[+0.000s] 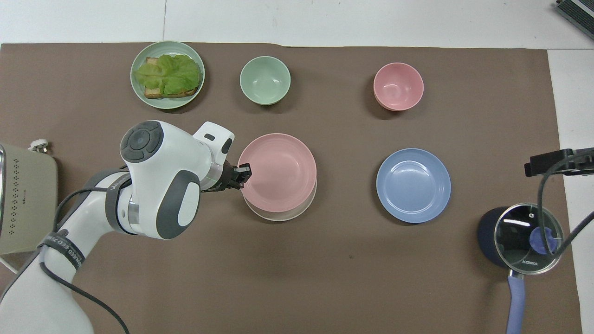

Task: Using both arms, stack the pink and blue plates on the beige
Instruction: 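Open the left gripper to release the pink plate on the beige plate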

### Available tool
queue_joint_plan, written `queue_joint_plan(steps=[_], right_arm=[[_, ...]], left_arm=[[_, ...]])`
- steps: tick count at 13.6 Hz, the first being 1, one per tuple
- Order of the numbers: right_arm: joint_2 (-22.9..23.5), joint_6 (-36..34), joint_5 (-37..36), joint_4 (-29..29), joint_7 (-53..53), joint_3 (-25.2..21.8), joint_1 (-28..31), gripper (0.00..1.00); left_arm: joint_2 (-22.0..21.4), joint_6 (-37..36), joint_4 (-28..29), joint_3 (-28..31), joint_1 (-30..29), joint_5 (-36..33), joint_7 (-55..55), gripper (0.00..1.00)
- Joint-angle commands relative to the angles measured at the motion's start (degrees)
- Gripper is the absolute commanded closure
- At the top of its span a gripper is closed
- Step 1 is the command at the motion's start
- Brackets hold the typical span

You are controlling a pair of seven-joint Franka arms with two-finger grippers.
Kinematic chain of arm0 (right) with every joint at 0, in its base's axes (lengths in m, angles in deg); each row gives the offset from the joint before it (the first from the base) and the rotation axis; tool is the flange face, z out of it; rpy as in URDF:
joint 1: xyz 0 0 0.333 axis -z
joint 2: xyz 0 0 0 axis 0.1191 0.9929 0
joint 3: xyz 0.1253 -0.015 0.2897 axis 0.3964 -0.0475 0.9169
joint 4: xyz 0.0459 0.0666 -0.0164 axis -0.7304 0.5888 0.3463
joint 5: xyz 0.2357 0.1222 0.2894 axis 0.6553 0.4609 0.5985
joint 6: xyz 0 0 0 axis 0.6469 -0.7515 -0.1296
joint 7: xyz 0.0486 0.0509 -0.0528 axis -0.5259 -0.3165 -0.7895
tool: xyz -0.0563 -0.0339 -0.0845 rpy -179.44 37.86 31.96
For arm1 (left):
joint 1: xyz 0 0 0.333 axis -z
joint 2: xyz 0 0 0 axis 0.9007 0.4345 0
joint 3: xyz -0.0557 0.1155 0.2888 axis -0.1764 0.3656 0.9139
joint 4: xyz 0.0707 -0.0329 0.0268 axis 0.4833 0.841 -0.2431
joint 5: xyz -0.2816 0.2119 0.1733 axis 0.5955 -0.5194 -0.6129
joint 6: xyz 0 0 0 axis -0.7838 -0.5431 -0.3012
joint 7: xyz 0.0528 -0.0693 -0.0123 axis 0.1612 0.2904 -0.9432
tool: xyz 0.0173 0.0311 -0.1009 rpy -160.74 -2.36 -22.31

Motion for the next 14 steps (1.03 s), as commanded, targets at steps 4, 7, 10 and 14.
queue_joint_plan(steps=[4,7,10,14], right_arm=[[-0.1,0.2,0.1,-0.1,-1.0,0.4,0.7,0.0],[-0.1,0.2,0.1,-0.1,-1.0,0.4,0.7,0.0],[-0.1,0.2,0.1,-0.1,-1.0,0.4,0.7,0.0],[-0.1,0.2,0.1,-0.1,-1.0,0.4,0.7,0.0]], left_arm=[[-1.9,1.2,2.5,1.0,1.3,1.1,-0.4,1.0],[-1.4,1.7,1.7,1.1,1.2,0.8,1.2,0.21],[-1.3,2.1,1.4,1.2,0.9,0.6,1.5,0.0],[-1.4,0.1,-0.2,1.7,-0.5,-0.4,1.5,0.0]])
